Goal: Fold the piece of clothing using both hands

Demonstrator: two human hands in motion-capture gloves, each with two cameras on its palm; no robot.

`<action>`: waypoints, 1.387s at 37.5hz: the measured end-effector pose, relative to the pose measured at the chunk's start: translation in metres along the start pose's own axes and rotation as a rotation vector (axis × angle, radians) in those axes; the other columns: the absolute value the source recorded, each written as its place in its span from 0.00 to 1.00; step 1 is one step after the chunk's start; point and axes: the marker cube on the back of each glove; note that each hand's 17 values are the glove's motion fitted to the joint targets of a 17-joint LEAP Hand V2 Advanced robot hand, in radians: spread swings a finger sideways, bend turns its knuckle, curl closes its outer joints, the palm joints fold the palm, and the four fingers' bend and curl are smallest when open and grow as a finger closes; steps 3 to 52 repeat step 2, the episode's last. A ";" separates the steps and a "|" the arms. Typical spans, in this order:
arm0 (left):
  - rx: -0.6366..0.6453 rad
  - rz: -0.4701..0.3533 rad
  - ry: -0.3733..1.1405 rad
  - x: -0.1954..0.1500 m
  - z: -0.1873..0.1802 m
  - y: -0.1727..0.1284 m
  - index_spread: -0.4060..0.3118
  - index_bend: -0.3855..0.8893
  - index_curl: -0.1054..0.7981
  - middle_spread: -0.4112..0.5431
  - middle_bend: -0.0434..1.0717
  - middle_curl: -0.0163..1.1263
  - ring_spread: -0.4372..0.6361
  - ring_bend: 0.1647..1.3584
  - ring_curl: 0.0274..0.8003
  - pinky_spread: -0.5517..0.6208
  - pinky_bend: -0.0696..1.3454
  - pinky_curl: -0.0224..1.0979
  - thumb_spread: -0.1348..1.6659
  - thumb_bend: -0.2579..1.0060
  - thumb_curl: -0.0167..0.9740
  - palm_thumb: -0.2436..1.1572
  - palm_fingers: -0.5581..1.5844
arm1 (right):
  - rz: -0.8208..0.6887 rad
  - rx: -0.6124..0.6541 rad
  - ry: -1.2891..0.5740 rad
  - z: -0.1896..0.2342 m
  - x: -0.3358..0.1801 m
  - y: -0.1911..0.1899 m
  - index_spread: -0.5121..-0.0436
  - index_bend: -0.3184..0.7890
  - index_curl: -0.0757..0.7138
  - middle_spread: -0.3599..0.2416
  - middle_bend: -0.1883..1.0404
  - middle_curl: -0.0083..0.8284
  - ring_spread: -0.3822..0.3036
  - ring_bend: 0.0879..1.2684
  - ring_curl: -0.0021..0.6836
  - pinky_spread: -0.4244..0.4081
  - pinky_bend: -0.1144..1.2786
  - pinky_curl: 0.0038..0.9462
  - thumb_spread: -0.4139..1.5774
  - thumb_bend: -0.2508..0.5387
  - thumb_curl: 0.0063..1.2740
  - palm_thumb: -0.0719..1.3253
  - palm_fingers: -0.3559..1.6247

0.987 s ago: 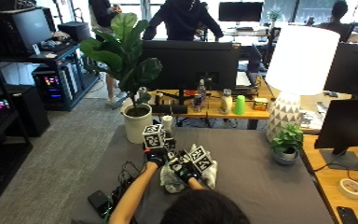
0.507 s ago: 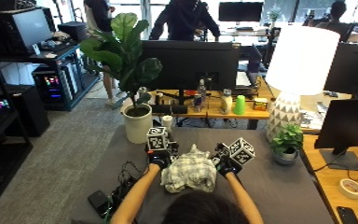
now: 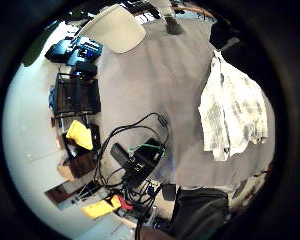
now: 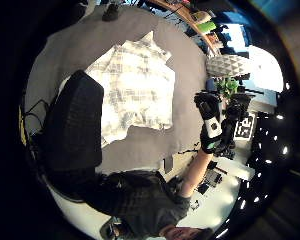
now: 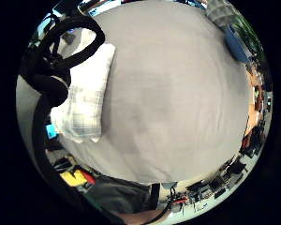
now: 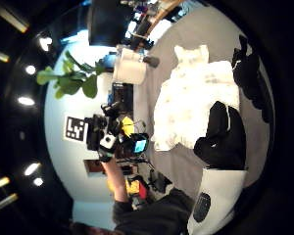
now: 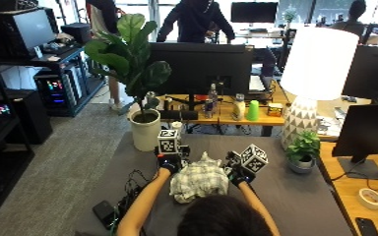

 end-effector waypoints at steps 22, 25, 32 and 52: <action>-0.017 -0.068 -0.030 0.000 -0.011 0.020 0.49 0.43 0.49 0.52 0.17 0.27 0.48 0.37 0.41 0.55 0.35 0.35 0.88 0.20 0.23 0.32 0.42 | 0.007 -0.044 0.003 0.006 -0.004 0.002 0.74 0.37 0.38 0.52 0.36 0.57 0.38 0.40 0.62 0.41 0.43 0.40 0.77 0.30 0.45 0.75 0.72; -0.017 -0.068 -0.030 0.000 -0.011 0.020 0.49 0.43 0.49 0.52 0.17 0.27 0.48 0.37 0.41 0.55 0.35 0.35 0.88 0.20 0.23 0.32 0.42 | 0.007 -0.044 0.003 0.006 -0.004 0.002 0.74 0.37 0.38 0.52 0.36 0.57 0.38 0.40 0.62 0.41 0.43 0.40 0.77 0.30 0.45 0.75 0.72; -0.017 -0.068 -0.030 0.000 -0.011 0.020 0.49 0.43 0.49 0.52 0.17 0.27 0.48 0.37 0.41 0.55 0.35 0.35 0.88 0.20 0.23 0.32 0.42 | 0.007 -0.044 0.003 0.006 -0.004 0.002 0.74 0.37 0.38 0.52 0.36 0.57 0.38 0.40 0.62 0.41 0.43 0.40 0.77 0.30 0.45 0.75 0.72; -0.017 -0.068 -0.030 0.000 -0.011 0.020 0.49 0.43 0.49 0.52 0.17 0.27 0.48 0.37 0.41 0.55 0.35 0.35 0.88 0.20 0.23 0.32 0.42 | 0.007 -0.044 0.003 0.006 -0.004 0.002 0.74 0.37 0.38 0.52 0.36 0.57 0.38 0.40 0.62 0.41 0.43 0.40 0.77 0.30 0.45 0.75 0.72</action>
